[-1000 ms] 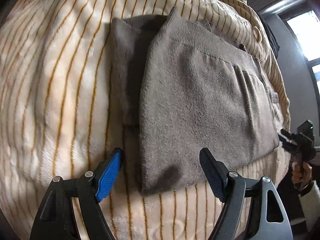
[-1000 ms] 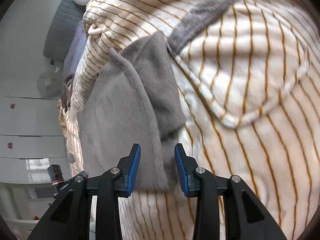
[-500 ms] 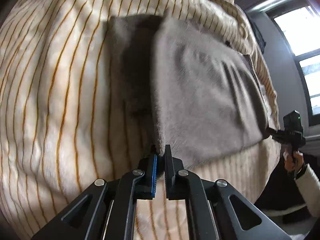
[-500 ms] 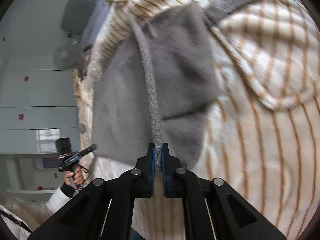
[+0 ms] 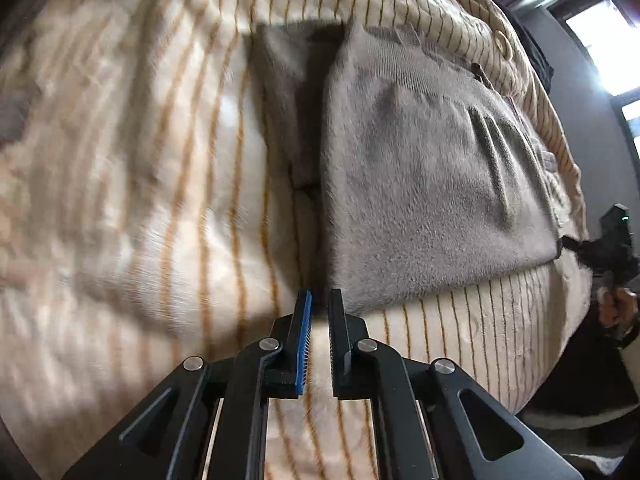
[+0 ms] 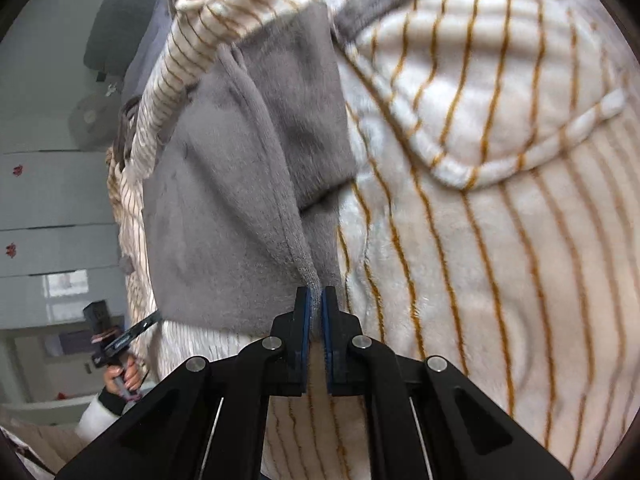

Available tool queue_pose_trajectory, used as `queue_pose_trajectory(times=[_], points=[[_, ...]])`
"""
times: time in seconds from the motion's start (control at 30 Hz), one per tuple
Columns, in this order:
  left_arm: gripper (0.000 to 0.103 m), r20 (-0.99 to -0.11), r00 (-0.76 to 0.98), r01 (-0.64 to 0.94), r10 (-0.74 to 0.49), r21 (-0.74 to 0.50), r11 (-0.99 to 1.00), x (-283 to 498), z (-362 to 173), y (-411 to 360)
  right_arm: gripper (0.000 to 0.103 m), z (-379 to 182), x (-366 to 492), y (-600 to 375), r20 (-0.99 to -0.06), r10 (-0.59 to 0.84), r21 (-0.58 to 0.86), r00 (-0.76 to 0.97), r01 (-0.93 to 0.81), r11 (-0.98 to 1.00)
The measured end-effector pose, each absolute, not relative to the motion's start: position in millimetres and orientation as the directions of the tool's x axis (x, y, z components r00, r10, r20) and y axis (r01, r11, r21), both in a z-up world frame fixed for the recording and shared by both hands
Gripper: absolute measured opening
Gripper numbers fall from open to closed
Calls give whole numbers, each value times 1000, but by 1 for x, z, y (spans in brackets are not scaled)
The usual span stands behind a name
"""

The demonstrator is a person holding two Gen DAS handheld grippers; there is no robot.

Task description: Fold small clothes

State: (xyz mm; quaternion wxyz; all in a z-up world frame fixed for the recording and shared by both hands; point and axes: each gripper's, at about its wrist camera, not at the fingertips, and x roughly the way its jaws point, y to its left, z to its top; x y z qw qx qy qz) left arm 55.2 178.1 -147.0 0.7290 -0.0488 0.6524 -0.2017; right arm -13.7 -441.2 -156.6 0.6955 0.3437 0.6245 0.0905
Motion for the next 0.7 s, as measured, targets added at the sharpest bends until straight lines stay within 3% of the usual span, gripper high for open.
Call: queue_pose_trajectory(times=[0.27,0.47,0.6,0.7], points=[[8,-904,276,217,-326,-272,937,126,-119,143,7,-112,33,-430,-835,409,514,367,259,818],[8,-901,339,188,-271,-217,958,184,-137,92,7,-116,91,-385,-859,359,435,364,151,888],[8,-933,323,120,-158,-125,985,206,-172,89,7,-127,118,-363,-879,318,376,356,106,921],[13,-923,331,101,-195,-171,980,210,-183,99,2,-156,127,-366,-913,264,318,311,135,939]])
